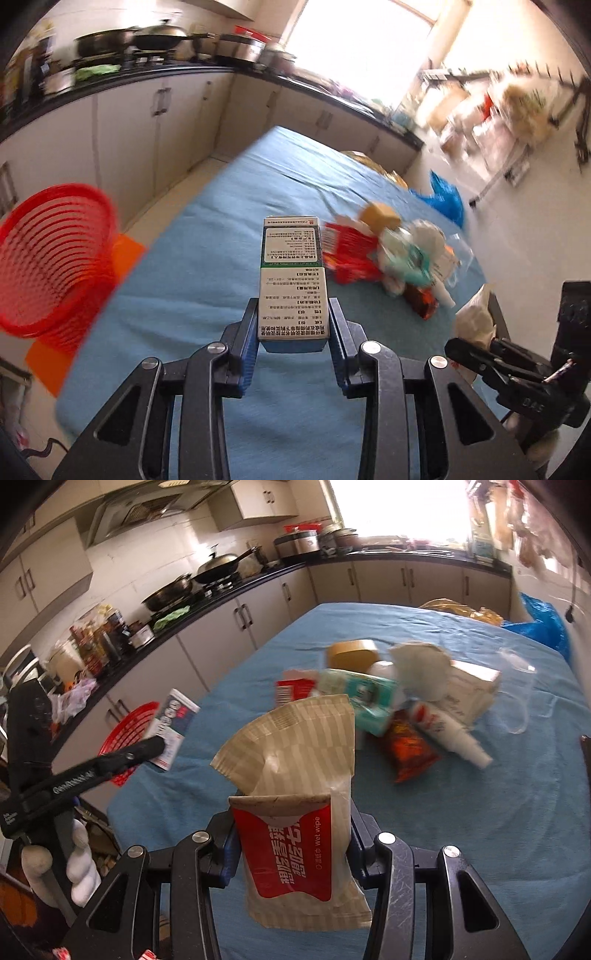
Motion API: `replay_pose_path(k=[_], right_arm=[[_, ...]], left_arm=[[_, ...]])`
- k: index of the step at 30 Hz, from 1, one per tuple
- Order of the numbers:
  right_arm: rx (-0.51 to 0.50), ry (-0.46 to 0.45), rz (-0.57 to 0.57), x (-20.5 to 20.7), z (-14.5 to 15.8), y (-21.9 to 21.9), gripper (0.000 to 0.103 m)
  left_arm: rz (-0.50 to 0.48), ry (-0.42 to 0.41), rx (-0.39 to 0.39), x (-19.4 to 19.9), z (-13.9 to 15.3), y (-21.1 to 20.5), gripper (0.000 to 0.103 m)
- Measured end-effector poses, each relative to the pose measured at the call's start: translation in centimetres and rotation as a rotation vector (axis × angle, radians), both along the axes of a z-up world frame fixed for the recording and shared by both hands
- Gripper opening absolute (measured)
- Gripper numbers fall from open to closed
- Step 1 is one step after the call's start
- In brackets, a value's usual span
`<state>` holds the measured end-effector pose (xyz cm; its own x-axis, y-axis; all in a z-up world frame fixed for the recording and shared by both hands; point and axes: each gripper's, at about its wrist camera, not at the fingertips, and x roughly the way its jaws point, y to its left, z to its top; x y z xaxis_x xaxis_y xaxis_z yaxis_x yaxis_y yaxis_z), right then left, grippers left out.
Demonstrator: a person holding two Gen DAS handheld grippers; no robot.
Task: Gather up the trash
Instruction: 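Carry both items to the red basket and open both tools to drop them, then move both open tools back to the trash pile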
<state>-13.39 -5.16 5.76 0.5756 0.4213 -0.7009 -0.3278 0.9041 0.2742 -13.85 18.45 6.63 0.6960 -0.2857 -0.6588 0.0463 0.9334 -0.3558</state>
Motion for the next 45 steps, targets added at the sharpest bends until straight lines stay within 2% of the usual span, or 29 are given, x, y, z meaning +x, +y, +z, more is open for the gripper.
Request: replay_pose_path(k=[6,10,14,18,22,23,24,25,26,27,28,36,45], right_arm=[[0.017,0.013,0.106,1.5,0.6,7.0,0.051],[0.050,0.019,0.185,3.4,1.3,13.0,0.051],[0.131,0.045,0.251,5.9,1.6,19.0,0.051],[0.200,0.073,0.282,8.8,1.3,24.2,0.051],[0.218,0.095,0.293,10.8,0.5,28.1,0.053],[0.228,0.104,0.293,11.2,0.2,28.6,0.053],[0.239,0.113,0.294,11.6,0.0,29.1,0.054],[0.254,0.128,0.298,12.1,-0.4,29.6,0.059],[0.262,0.137,0.298,12.4,-0.6,29.7,0.063],[0.272,0.147,0.292,12.7,-0.8,29.9,0.073],[0.284,0.152,0.285,12.9,-1.0,29.8,0.079],[0.242,0.131,0.247,11.9,-1.1,26.8,0.080],[0.142,0.054,0.128,7.9,-1.5,19.0,0.080]], left_arm=[[0.192,-0.047,0.074,-2.6,0.5,8.1,0.033],[0.291,-0.047,0.069,-3.1,0.1,12.8,0.033],[0.372,-0.036,0.059,-2.8,-0.4,17.3,0.033],[0.409,-0.024,0.034,-1.8,-0.9,20.3,0.033],[0.423,-0.003,-0.009,-0.8,-1.7,22.2,0.033],[0.428,-0.001,-0.018,-0.7,-1.9,22.5,0.036],[0.427,0.001,-0.026,-0.7,-2.0,22.8,0.044],[0.429,-0.002,-0.036,-0.8,-2.1,22.8,0.049],[0.438,-0.010,-0.047,-0.9,-2.1,23.0,0.059],[0.445,-0.016,-0.050,-1.2,-2.1,23.2,0.064],[0.451,-0.023,-0.052,-1.4,-2.1,23.3,0.065],[0.480,-0.035,-0.020,-2.7,-1.6,22.9,0.067],[0.434,-0.055,0.051,-3.4,-0.4,18.9,0.067]])
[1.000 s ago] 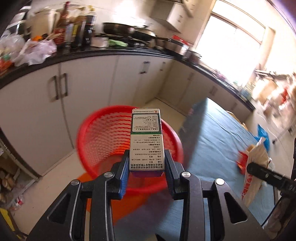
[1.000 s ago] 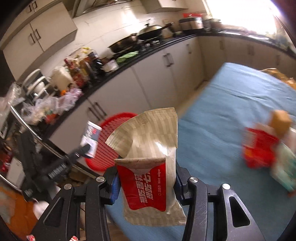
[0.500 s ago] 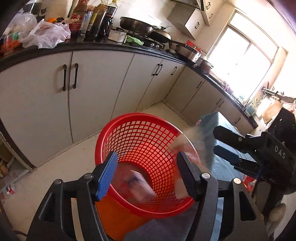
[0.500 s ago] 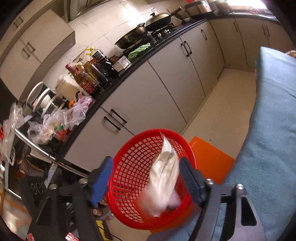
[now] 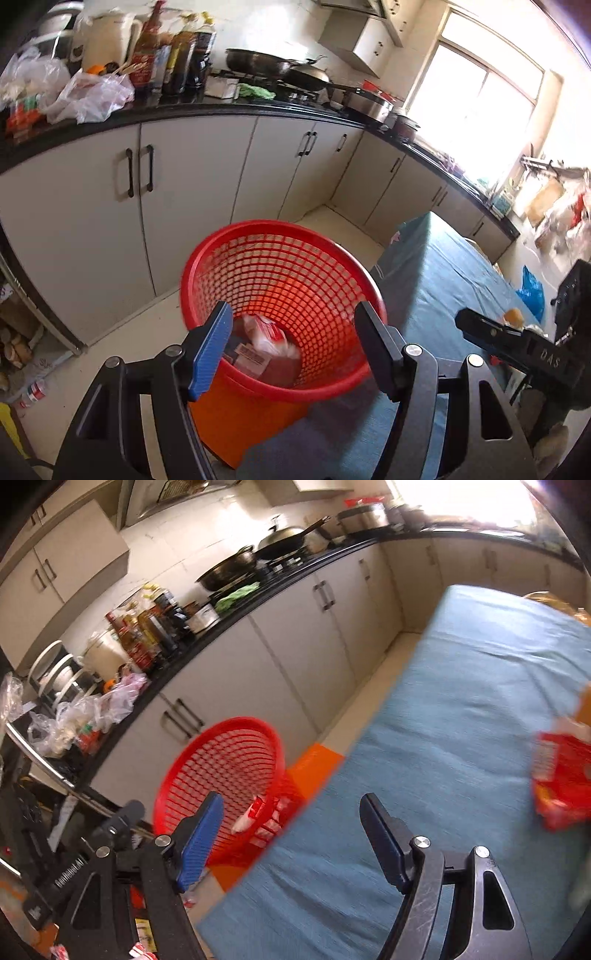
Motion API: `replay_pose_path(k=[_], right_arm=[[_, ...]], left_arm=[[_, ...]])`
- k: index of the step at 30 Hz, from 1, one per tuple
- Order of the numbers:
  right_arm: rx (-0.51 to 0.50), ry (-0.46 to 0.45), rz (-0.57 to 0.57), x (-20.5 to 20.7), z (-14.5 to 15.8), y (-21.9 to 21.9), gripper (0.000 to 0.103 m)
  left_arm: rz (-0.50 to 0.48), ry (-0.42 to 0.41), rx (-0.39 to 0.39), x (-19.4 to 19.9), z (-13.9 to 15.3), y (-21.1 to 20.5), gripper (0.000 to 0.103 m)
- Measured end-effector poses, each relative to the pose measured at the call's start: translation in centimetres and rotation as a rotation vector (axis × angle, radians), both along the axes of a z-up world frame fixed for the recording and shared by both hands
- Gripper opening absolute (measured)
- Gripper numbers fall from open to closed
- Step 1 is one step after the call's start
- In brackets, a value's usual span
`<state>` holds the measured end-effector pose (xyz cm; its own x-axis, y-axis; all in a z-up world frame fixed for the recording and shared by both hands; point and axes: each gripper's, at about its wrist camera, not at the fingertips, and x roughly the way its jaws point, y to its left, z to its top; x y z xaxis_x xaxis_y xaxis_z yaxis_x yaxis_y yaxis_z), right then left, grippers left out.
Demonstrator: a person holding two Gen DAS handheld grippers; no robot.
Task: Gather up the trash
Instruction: 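Move both open tools back to the trash pile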
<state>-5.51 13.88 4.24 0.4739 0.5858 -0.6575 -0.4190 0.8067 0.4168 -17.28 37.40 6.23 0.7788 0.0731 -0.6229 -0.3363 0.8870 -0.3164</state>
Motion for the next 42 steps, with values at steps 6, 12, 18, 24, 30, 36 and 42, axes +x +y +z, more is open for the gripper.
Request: replay_pose_path(k=[6,12,18,24,30,36,42], right_arm=[[-0.001,0.025,-0.030,-2.5,-0.3,-6.0,0.080],[-0.061,-0.033,-0.103,-6.0,0.0,-13.2,0.080],[-0.107,-0.026,-0.237,-7.7,-0.6,-21.7,0.081],[-0.099,0.025,-0.370,-7.9,-1.9,-29.3,0.082],[-0.075,0.061,-0.422,-7.0,-2.7,-32.7,0.082],[-0.120,0.060,-0.411,-4.3,-2.4,-34.5,0.082],[-0.172,0.054,-0.380,0.6,-2.0,-35.2,0.082]], left_arm=[[-0.061,-0.005,0.017,0.0,0.9,-3.8,0.068],[-0.151,-0.011,0.074,0.4,2.0,-9.1,0.076],[-0.319,0.018,0.118,2.6,1.7,-16.4,0.076],[-0.516,0.023,0.195,4.7,1.1,-24.3,0.076],[-0.735,0.015,0.304,7.6,0.0,-31.8,0.076],[-0.907,0.045,0.418,10.0,-1.7,-37.0,0.076],[-1.014,0.119,0.433,11.9,-3.5,-39.7,0.076]])
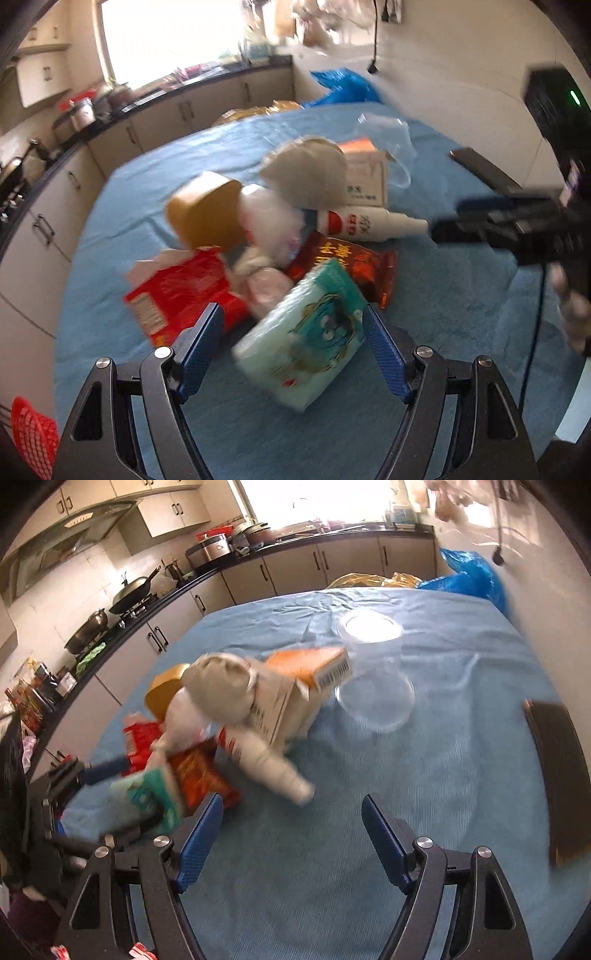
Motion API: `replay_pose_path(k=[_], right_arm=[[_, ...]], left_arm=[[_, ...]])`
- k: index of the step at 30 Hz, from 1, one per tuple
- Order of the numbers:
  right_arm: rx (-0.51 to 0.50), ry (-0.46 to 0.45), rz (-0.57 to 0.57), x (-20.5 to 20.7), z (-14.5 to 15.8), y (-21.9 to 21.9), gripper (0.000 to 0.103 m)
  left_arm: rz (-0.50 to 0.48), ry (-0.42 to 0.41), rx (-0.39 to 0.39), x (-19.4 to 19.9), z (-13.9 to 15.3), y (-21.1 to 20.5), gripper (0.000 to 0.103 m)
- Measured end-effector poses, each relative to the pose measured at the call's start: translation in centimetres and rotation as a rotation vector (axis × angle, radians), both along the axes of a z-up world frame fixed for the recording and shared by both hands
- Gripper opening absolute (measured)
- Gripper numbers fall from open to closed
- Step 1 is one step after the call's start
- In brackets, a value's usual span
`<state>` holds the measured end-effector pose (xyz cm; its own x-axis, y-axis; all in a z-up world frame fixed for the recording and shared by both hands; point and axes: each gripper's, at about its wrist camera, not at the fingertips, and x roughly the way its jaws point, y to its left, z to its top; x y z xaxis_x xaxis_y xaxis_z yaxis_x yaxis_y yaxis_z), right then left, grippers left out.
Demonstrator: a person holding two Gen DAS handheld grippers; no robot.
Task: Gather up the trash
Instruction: 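Move both open tools back to the trash pile, then grasp the green-white tissue pack with the left tool while the right grasps the white spray bottle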
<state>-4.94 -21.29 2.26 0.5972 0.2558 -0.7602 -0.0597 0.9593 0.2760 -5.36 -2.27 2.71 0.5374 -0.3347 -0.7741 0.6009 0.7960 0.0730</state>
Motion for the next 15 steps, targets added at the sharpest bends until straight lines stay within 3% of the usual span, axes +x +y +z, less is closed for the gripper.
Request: replay_pose_path(k=[2,4,5,6,8,11,15], right_arm=[[-0.006,0.021,0.025,2.0,-0.4,0.2,0.080],[-0.015,0.037,0.049,3.4,-0.8,0.8,0.075],[-0.026,0.049,0.067,4.1,-1.2,1.2,0.073],[-0.036,0.056,0.077,4.4,-1.4,1.5,0.071],[-0.047,0.069,0.105,5.0,-2.0,2.4,0.071],[-0.088,0.051,0.118,5.4,-2.1,3.3,0.069],[-0.077,0.049,0.119,5.5,-2.2,3.9,0.056]], left_arm=[[-0.014,0.080,-0.021,0.6,-0.8,-0.3,0.074],[-0.004,0.122,-0.048,0.9,-1.0,-0.2,0.055],[-0.002,0.146,-0.066,0.9,-1.0,-0.1,0.038],[-0.009,0.170,-0.091,0.8,-0.8,0.2,0.029],[-0.022,0.208,-0.137,0.5,-0.5,0.5,0.024],[-0.012,0.208,-0.145,-0.1,-0.7,0.3,0.024],[0.002,0.235,-0.163,0.2,-1.7,-0.3,0.033]])
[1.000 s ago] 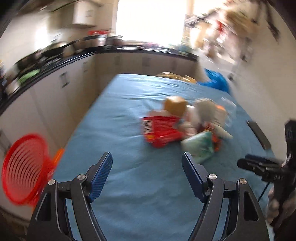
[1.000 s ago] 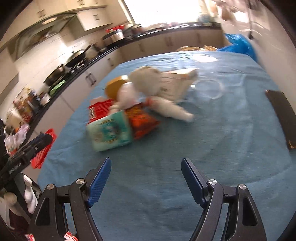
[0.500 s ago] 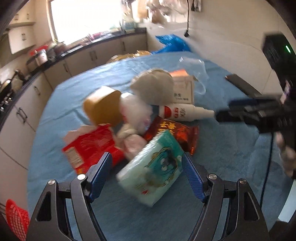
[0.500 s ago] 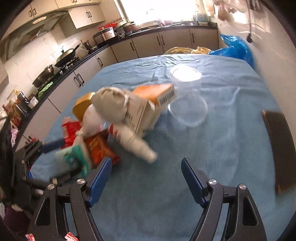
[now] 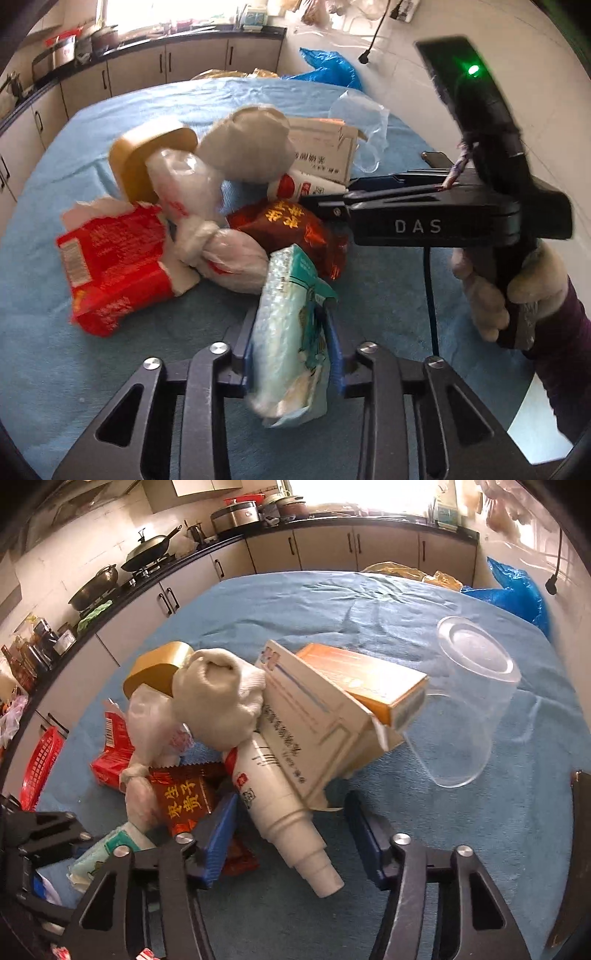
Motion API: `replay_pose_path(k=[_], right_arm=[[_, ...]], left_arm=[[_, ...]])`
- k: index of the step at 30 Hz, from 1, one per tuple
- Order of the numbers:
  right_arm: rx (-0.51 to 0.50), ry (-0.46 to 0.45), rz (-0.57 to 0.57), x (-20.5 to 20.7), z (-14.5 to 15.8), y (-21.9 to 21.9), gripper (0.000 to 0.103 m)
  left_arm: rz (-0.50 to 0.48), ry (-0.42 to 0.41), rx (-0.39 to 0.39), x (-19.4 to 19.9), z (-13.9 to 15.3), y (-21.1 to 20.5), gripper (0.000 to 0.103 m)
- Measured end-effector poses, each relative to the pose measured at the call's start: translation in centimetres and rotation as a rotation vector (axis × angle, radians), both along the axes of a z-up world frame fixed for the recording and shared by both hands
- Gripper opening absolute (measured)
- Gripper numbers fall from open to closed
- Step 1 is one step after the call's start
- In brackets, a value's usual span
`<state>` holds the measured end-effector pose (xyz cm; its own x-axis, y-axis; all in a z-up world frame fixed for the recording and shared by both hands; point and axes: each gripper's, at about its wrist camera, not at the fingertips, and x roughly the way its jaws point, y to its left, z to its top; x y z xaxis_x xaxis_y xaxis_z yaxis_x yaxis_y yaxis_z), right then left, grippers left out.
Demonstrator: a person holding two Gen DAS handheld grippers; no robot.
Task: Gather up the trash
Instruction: 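Grasp the green-white tissue pack with the left tool while the right grasps the white spray bottle, then carry both items to the red basket and open both tools to drop them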
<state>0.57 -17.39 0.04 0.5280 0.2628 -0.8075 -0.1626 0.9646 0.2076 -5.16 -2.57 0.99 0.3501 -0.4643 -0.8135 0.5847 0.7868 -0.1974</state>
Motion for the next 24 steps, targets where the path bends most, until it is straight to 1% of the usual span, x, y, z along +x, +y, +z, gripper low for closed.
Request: replay_pose_path(k=[1,2,3,4,5,6,7,9,13,17,22,24], right_arm=[[0.007,-0.001,-0.003,-0.1,0.0,0.0,0.049],[0.008,-0.002,-0.009,-0.3,0.0,0.1,0.047],[0.013,-0.003,-0.015,-0.5,0.0,0.2,0.043],[0.022,0.000,-0.018,-0.7,0.0,0.2,0.035],[0.037,0.006,-0.028,-1.1,0.0,0.1,0.034],[0.043,0.008,-0.037,-1.3,0.0,0.0,0.034],[0.052,0.010,-0.050,-1.8,0.1,-0.2,0.034],[0.076,0.010,-0.065,-2.7,0.2,-0.6,0.034],[0.125,0.011,-0.092,-4.7,0.5,-1.3,0.034],[0.152,-0.004,-0.107,-6.8,1.2,-1.4,0.034],[0.210,-0.015,-0.096,-9.5,2.3,-0.9,0.034],[0.211,-0.021,-0.086,-10.5,2.8,-0.2,0.034]], left_arm=[[0.010,-0.004,-0.011,0.0,-0.1,-0.1,0.033],[0.023,-0.007,-0.013,-0.1,-0.1,-0.2,0.033],[0.034,-0.008,-0.015,-0.2,-0.1,-0.2,0.033],[0.050,-0.003,-0.019,-0.3,0.0,-0.1,0.031],[0.058,0.005,-0.030,-0.4,0.0,0.2,0.021],[0.064,0.015,-0.044,-0.5,0.1,0.5,0.014],[0.084,0.013,-0.049,-0.9,0.4,0.9,0.014],[0.123,-0.025,-0.036,-2.0,0.9,1.8,0.014],[0.180,-0.080,-0.059,-4.6,2.9,4.0,0.014],[0.231,-0.107,-0.074,-6.4,4.3,6.2,0.014],[0.293,-0.139,-0.052,-7.9,4.9,8.0,0.014],[0.315,-0.143,-0.048,-8.5,4.8,8.5,0.014]])
